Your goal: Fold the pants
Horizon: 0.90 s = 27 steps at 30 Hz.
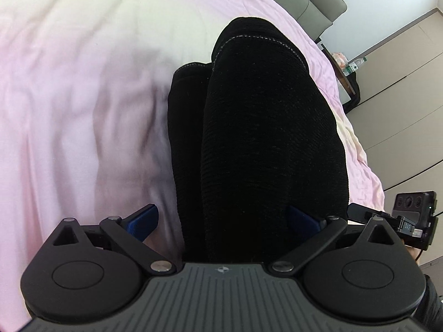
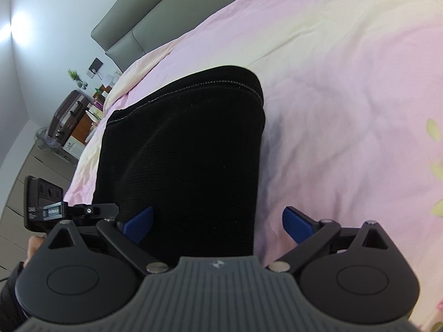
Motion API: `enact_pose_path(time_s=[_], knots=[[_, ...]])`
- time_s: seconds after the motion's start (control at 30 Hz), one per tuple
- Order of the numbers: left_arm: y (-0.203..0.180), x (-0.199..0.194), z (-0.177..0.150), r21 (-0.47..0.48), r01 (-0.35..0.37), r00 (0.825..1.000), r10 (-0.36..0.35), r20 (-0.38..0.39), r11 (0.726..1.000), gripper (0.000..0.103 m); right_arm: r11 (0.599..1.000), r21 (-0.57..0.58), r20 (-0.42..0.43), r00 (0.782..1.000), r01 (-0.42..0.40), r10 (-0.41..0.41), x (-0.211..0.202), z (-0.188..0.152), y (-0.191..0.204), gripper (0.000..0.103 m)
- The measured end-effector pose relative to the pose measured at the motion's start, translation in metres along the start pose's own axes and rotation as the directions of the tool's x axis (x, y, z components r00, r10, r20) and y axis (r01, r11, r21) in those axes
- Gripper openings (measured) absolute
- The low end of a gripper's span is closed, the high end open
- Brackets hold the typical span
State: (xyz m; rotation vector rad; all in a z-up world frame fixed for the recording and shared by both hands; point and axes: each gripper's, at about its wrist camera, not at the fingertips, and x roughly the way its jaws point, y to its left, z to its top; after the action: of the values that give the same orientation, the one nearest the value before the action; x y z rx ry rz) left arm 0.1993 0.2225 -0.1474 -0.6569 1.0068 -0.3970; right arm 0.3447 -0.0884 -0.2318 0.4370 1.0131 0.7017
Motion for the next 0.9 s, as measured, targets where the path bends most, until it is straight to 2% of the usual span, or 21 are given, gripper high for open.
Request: enact_pose_path(time_s=[0.23, 0.33, 0.43, 0.53, 0.63, 0.73, 0.8, 0.9], knots=[[0.018, 0.015, 0.003, -0.092, 0.117, 0.989, -0.124, -0.075, 0.989, 0.103, 0.992, 0.073, -0.060, 0.992, -0.106, 0.110, 0.025, -0.001, -0.007, 0.098], [0.018, 0.020, 0.003, -0.100, 0.141, 0.984, -0.151, -0.098, 0.985, 0.103, 0.978, 0.132, -0.089, 0.980, -0.163, 0.176, 0.036, -0.002, -0.017, 0.098], [0.017, 0.024, 0.002, -0.105, 0.160, 0.979, -0.171, -0.108, 0.981, 0.103, 0.959, 0.186, -0.082, 0.970, -0.212, 0.230, 0.046, -0.005, -0.025, 0.098], [0.017, 0.026, 0.000, -0.115, 0.190, 0.973, -0.203, -0.110, 0.975, 0.103, 0.952, 0.203, -0.082, 0.965, -0.229, 0.250, 0.052, -0.009, -0.023, 0.098], [0.017, 0.028, -0.002, -0.121, 0.233, 0.964, -0.246, -0.102, 0.965, 0.103, 0.960, 0.179, -0.088, 0.968, -0.216, 0.234, 0.053, -0.008, -0.014, 0.097], [0.021, 0.027, -0.002, -0.142, 0.259, 0.958, -0.273, -0.091, 0.955, 0.094, 0.960, 0.196, -0.083, 0.972, -0.200, 0.220, 0.050, -0.006, -0.009, 0.086], [0.019, 0.021, -0.004, -0.162, 0.276, 0.954, -0.291, -0.076, 0.947, 0.084, 0.962, 0.187, -0.084, 0.973, -0.198, 0.216, 0.041, -0.002, -0.002, 0.076], [0.007, 0.006, -0.013, -0.156, 0.316, 0.943, -0.328, -0.059, 0.936, 0.079, 0.963, 0.155, -0.081, 0.969, -0.220, 0.235, 0.019, 0.002, 0.012, 0.072]])
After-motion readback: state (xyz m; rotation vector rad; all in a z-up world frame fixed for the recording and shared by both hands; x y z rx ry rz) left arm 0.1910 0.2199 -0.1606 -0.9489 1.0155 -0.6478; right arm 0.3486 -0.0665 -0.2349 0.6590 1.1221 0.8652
